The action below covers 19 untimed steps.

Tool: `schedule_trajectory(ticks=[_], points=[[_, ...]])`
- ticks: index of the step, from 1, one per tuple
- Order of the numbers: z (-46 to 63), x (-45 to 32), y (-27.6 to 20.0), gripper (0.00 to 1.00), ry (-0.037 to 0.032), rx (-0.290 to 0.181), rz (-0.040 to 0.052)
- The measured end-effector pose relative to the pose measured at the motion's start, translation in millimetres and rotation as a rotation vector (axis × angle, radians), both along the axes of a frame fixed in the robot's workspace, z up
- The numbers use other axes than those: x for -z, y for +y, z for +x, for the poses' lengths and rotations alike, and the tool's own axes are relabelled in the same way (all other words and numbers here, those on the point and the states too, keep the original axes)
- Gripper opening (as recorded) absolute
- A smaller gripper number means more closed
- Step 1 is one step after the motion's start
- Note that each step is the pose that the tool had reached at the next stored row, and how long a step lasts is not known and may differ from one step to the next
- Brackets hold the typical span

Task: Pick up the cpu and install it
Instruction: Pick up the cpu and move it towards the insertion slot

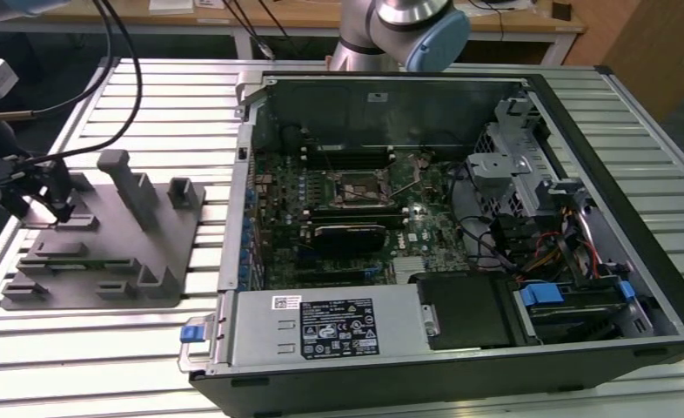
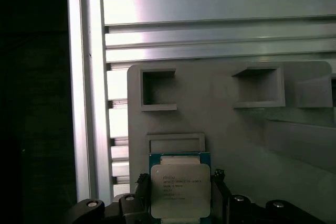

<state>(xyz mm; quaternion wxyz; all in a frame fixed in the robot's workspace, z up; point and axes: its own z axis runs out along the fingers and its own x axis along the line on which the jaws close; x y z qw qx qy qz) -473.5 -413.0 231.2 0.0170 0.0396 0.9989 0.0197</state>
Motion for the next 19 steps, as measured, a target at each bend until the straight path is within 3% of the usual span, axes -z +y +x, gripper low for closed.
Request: schedule_trajectory(ticks=[19], points=[[0.0,-13.4,0.0,0.55,0.0,0.0,0.0]])
